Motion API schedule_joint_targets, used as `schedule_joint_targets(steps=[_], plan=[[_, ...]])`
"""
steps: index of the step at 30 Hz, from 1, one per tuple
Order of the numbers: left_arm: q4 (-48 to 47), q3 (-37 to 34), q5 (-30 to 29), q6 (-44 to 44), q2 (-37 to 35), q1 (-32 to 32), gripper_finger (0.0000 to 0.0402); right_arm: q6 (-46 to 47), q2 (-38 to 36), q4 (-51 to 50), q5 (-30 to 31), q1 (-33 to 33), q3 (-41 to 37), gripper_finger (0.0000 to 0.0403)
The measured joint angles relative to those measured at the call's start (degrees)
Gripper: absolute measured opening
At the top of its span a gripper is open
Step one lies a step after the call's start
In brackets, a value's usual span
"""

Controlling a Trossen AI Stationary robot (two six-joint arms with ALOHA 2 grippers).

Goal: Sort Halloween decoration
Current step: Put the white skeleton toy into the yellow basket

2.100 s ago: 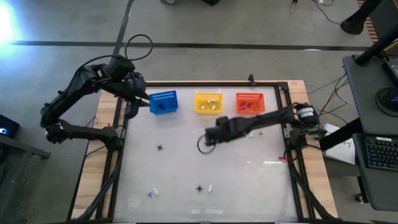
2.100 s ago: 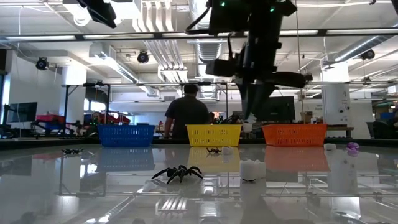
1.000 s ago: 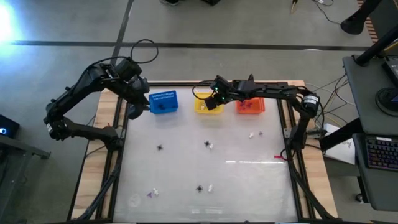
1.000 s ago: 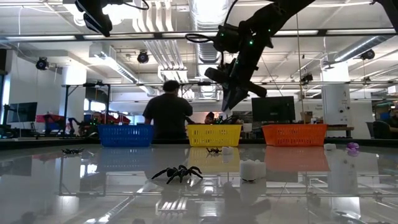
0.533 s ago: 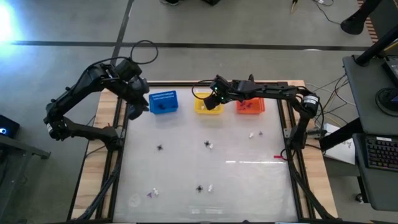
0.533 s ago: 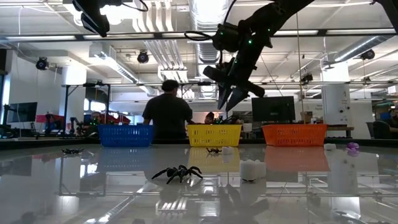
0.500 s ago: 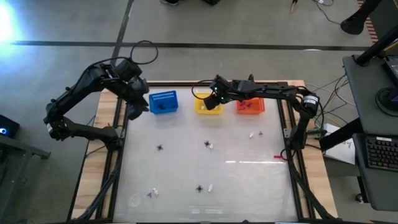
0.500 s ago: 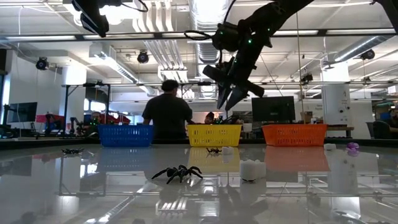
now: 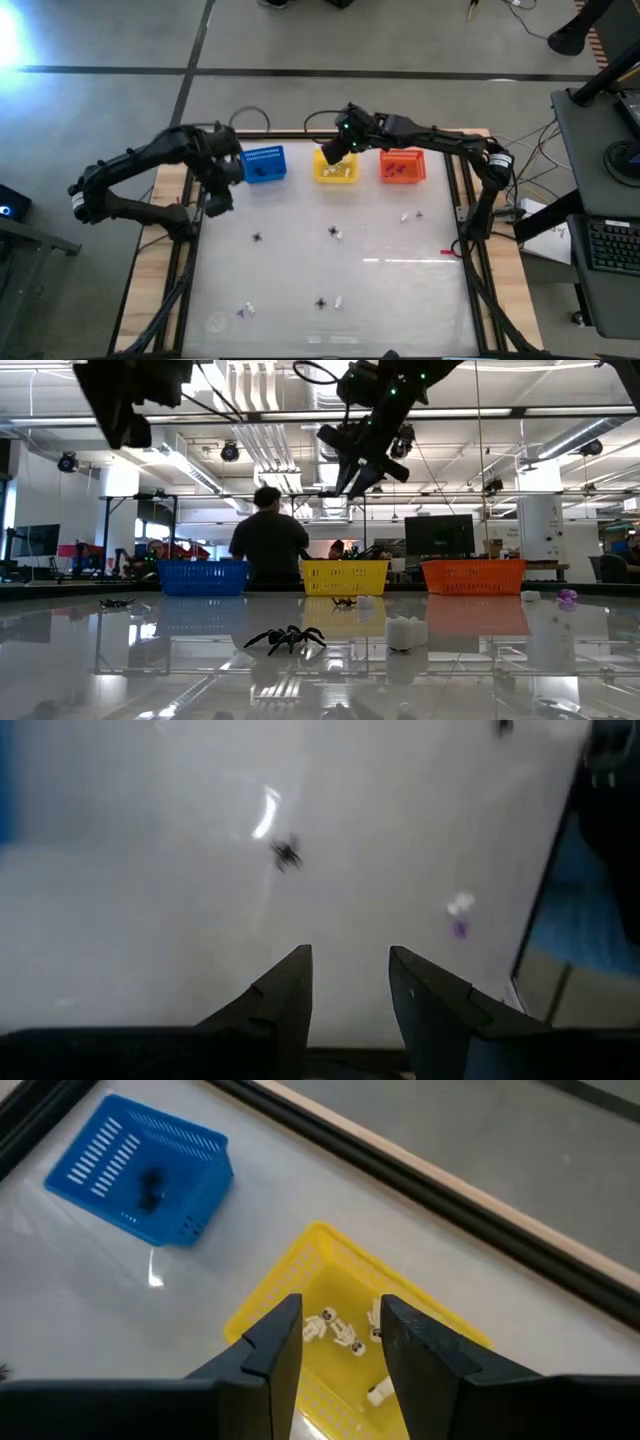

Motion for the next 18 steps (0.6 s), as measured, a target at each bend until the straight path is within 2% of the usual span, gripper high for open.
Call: schedule_joint_targets(steps=[3,9,18], plan=[[0.9,-4.0,2.5,-0.6,-0.8,-3.6,0.0114,-0.4,0.0,-2.7,0.0,0.0,3.0,0.0127],[3.9,-10.0,2.7,-5.2,-2.5,-12.2,0.0111,0.1,0.0,-7.5,0.0,0.4,8.2,0.0132],[15.6,-15.5,2.0,-14.6,-3.3,-27.7,0.0111,0.0,-0.1,-16.8,-0.1,2.1,16.1,0.0132]])
